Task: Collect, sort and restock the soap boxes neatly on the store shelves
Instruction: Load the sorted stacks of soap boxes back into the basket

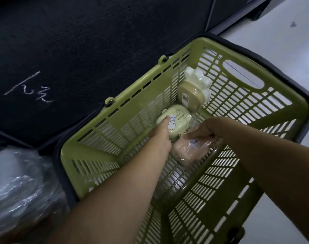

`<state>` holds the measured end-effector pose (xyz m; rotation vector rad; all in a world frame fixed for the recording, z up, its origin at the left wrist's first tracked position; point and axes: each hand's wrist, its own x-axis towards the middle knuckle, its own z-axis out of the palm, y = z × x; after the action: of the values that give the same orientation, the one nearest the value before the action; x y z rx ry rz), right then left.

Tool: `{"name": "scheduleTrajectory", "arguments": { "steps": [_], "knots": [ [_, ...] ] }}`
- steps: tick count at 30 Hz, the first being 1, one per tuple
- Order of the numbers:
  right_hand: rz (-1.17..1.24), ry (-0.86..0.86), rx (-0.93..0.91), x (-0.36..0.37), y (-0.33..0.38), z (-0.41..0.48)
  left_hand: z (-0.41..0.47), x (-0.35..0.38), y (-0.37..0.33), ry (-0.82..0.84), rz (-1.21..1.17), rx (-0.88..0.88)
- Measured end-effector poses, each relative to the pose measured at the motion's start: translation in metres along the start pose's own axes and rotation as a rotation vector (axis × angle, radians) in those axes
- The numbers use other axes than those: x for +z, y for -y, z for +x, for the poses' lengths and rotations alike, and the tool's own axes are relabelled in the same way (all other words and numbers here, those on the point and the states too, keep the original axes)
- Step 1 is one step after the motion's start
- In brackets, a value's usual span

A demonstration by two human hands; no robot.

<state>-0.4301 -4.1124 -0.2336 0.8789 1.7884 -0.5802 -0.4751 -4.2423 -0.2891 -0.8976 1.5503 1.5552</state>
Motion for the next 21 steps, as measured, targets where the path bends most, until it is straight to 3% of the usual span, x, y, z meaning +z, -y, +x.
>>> {"name": "scheduleTrajectory", "arguments": {
  "steps": [5, 9, 12, 16, 21],
  "knots": [
    [0.081, 0.048, 0.026, 0.003, -0.002, 0.004, -0.002, -0.001, -0.005, 0.06, 0.079, -0.012],
    [0.102, -0.042, -0.067, 0.002, 0.002, 0.002, -0.012, -0.003, -0.014, 0.179, 0.111, -0.069],
    [0.128, -0.051, -0.091, 0.002, 0.002, 0.0, -0.021, 0.001, -0.015, 0.195, 0.124, -0.004],
    [0.243, 0.065, -0.071, 0.001, -0.003, -0.011, -0.033, -0.004, -0.018, 0.06, 0.052, 0.196],
    [0.343, 0.269, -0.232, 0.006, -0.01, -0.046, -0.081, -0.037, -0.034, 0.081, 0.037, 0.301]
  ]
}}
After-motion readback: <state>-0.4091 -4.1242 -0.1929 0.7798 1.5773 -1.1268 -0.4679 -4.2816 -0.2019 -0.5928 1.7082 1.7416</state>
